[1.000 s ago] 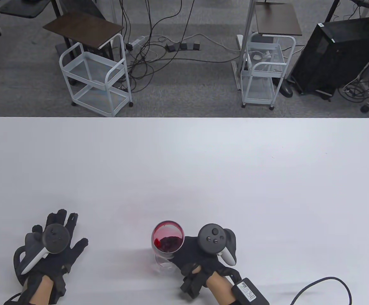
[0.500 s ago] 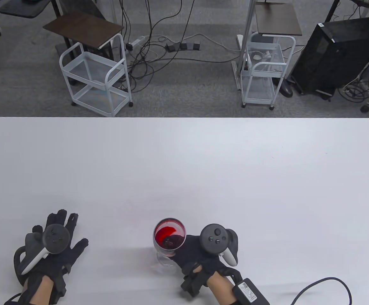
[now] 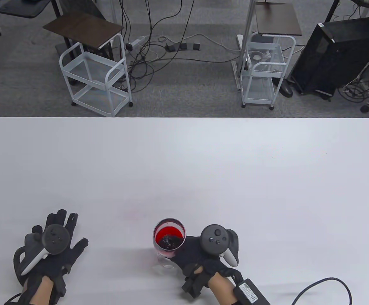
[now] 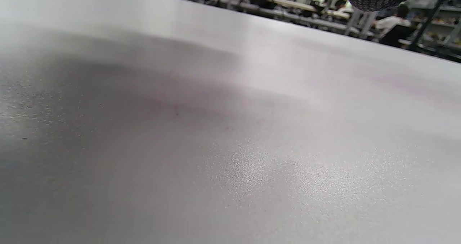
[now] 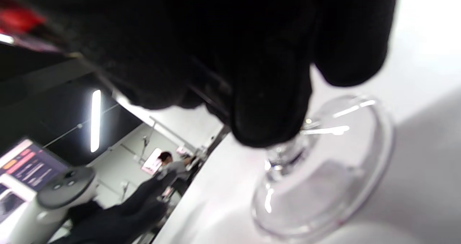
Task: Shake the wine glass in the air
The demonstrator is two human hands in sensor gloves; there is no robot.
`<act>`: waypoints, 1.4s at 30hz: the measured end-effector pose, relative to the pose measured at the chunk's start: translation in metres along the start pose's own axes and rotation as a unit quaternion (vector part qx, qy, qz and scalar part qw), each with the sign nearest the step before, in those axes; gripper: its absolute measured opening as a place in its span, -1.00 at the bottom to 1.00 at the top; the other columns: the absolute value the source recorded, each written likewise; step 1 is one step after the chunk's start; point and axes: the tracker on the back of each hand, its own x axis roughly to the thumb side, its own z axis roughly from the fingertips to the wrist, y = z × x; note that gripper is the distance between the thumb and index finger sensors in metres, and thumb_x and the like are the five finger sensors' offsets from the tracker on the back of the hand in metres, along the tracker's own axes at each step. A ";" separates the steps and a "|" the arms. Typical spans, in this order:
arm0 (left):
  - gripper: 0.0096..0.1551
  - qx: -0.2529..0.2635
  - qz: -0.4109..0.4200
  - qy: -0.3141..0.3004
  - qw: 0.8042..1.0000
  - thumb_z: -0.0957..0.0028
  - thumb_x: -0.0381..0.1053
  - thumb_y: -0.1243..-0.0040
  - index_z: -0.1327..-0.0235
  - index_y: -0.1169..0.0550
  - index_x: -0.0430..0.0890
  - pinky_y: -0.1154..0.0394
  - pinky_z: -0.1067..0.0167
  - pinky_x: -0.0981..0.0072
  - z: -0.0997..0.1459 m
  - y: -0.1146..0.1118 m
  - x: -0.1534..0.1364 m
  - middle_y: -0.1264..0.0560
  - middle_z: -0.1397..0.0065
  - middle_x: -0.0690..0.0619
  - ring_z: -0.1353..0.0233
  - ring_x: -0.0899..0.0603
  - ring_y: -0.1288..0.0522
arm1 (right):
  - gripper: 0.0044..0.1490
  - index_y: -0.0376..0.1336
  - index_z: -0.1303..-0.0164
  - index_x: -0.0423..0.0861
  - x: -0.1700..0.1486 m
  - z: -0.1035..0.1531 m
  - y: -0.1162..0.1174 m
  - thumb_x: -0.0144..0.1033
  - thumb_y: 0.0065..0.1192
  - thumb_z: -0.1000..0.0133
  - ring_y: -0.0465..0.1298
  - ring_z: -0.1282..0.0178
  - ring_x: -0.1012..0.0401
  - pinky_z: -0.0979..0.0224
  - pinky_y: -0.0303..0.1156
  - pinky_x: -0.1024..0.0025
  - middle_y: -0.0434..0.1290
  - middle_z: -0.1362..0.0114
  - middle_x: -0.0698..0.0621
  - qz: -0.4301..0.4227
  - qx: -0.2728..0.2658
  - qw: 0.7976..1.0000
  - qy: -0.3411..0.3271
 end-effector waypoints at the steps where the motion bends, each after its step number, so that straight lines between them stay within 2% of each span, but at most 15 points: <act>1: 0.02 -0.003 -0.002 0.001 1.000 -0.02 0.52 -0.02 -0.65 0.10 0.29 0.39 -0.55 -0.23 -0.001 -0.001 0.000 0.32 -0.78 0.18 -0.81 -0.12 0.33 | -0.48 0.52 -0.02 0.02 0.001 0.000 0.000 -0.10 0.59 0.13 0.80 0.18 0.14 -0.15 0.58 0.02 0.72 -0.14 0.02 0.003 -0.003 1.000 0.000; 4: 0.03 -0.003 0.001 0.001 1.000 -0.02 0.52 -0.03 -0.65 0.10 0.28 0.39 -0.55 -0.23 0.000 -0.001 0.000 0.32 -0.78 0.17 -0.81 -0.12 0.33 | -0.48 0.52 -0.02 0.02 0.001 -0.001 -0.006 -0.10 0.59 0.14 0.79 0.19 0.14 -0.15 0.58 0.03 0.72 -0.14 0.02 0.024 -0.034 0.999 0.009; 8: 0.03 -0.003 0.000 0.001 1.000 -0.02 0.52 -0.02 -0.65 0.10 0.29 0.39 -0.55 -0.23 -0.001 0.000 0.000 0.32 -0.78 0.17 -0.81 -0.12 0.33 | -0.48 0.52 -0.02 0.01 -0.001 0.000 0.000 -0.10 0.59 0.13 0.80 0.20 0.14 -0.14 0.58 0.02 0.73 -0.13 0.02 0.003 0.007 1.000 0.003; 12: 0.02 -0.004 0.000 0.002 1.000 -0.02 0.52 -0.02 -0.65 0.10 0.29 0.38 -0.55 -0.23 0.000 -0.001 0.000 0.32 -0.77 0.17 -0.81 -0.12 0.33 | -0.48 0.52 -0.03 0.01 0.001 0.001 -0.008 -0.10 0.59 0.13 0.79 0.19 0.14 -0.15 0.58 0.02 0.72 -0.14 0.02 0.015 -0.042 0.999 0.006; 16: 0.03 -0.004 -0.002 0.003 1.000 -0.02 0.52 -0.02 -0.65 0.10 0.29 0.39 -0.55 -0.23 -0.001 -0.001 0.000 0.33 -0.77 0.17 -0.81 -0.12 0.33 | -0.48 0.52 -0.02 0.01 -0.001 0.002 -0.002 -0.10 0.59 0.13 0.79 0.19 0.14 -0.15 0.58 0.02 0.72 -0.14 0.02 0.002 -0.007 1.000 0.000; 19: 0.02 -0.002 -0.003 0.003 1.000 -0.02 0.52 -0.02 -0.65 0.10 0.29 0.39 -0.55 -0.23 0.000 -0.001 0.001 0.32 -0.77 0.17 -0.81 -0.12 0.33 | -0.48 0.52 -0.02 0.02 0.001 0.003 -0.009 -0.10 0.59 0.13 0.79 0.19 0.14 -0.15 0.58 0.03 0.72 -0.14 0.02 0.019 -0.048 0.999 0.001; 23: 0.03 -0.004 -0.004 0.001 1.000 -0.02 0.52 -0.02 -0.65 0.10 0.29 0.39 -0.55 -0.23 -0.001 -0.001 0.001 0.33 -0.77 0.18 -0.81 -0.12 0.34 | -0.48 0.52 -0.02 0.01 -0.001 0.002 -0.002 -0.10 0.59 0.13 0.79 0.19 0.14 -0.15 0.58 0.03 0.72 -0.13 0.02 -0.004 -0.005 1.000 -0.005; 27: 0.03 -0.002 -0.001 0.000 1.000 -0.02 0.52 -0.02 -0.65 0.10 0.29 0.39 -0.55 -0.23 0.000 0.000 0.000 0.33 -0.77 0.17 -0.81 -0.12 0.34 | -0.48 0.52 -0.03 0.02 0.001 0.001 -0.008 -0.10 0.58 0.13 0.79 0.18 0.14 -0.15 0.58 0.02 0.72 -0.14 0.02 0.021 -0.044 0.999 0.003; 31: 0.02 -0.005 -0.001 0.001 1.000 -0.03 0.52 -0.02 -0.65 0.11 0.29 0.39 -0.55 -0.23 -0.001 -0.001 0.000 0.33 -0.77 0.17 -0.81 -0.12 0.34 | -0.48 0.52 -0.02 0.01 -0.001 0.003 -0.002 -0.10 0.59 0.13 0.79 0.19 0.14 -0.15 0.58 0.02 0.72 -0.14 0.02 -0.002 -0.001 1.000 -0.003; 35: 0.03 -0.004 -0.001 0.002 1.000 -0.02 0.52 -0.02 -0.65 0.10 0.28 0.39 -0.55 -0.23 0.000 -0.001 0.000 0.33 -0.77 0.17 -0.81 -0.12 0.34 | -0.48 0.52 -0.02 0.01 0.000 0.002 -0.011 -0.10 0.59 0.13 0.79 0.19 0.14 -0.15 0.58 0.02 0.72 -0.13 0.02 0.018 -0.053 0.998 0.003; 39: 0.03 -0.007 -0.002 0.002 1.000 -0.02 0.52 -0.02 -0.65 0.11 0.29 0.39 -0.55 -0.23 -0.001 -0.001 0.001 0.33 -0.77 0.17 -0.81 -0.12 0.34 | -0.48 0.52 -0.02 0.01 -0.001 0.004 -0.005 -0.10 0.59 0.13 0.79 0.18 0.14 -0.15 0.58 0.02 0.72 -0.14 0.02 -0.002 -0.017 1.000 -0.003; 42: 0.03 -0.007 -0.002 0.003 1.000 -0.02 0.52 -0.02 -0.65 0.11 0.29 0.40 -0.55 -0.23 0.000 -0.001 0.000 0.33 -0.77 0.17 -0.81 -0.12 0.34 | -0.48 0.52 -0.02 0.01 0.001 0.003 -0.009 -0.10 0.59 0.13 0.80 0.19 0.14 -0.15 0.58 0.02 0.72 -0.14 0.02 0.028 -0.046 0.999 0.000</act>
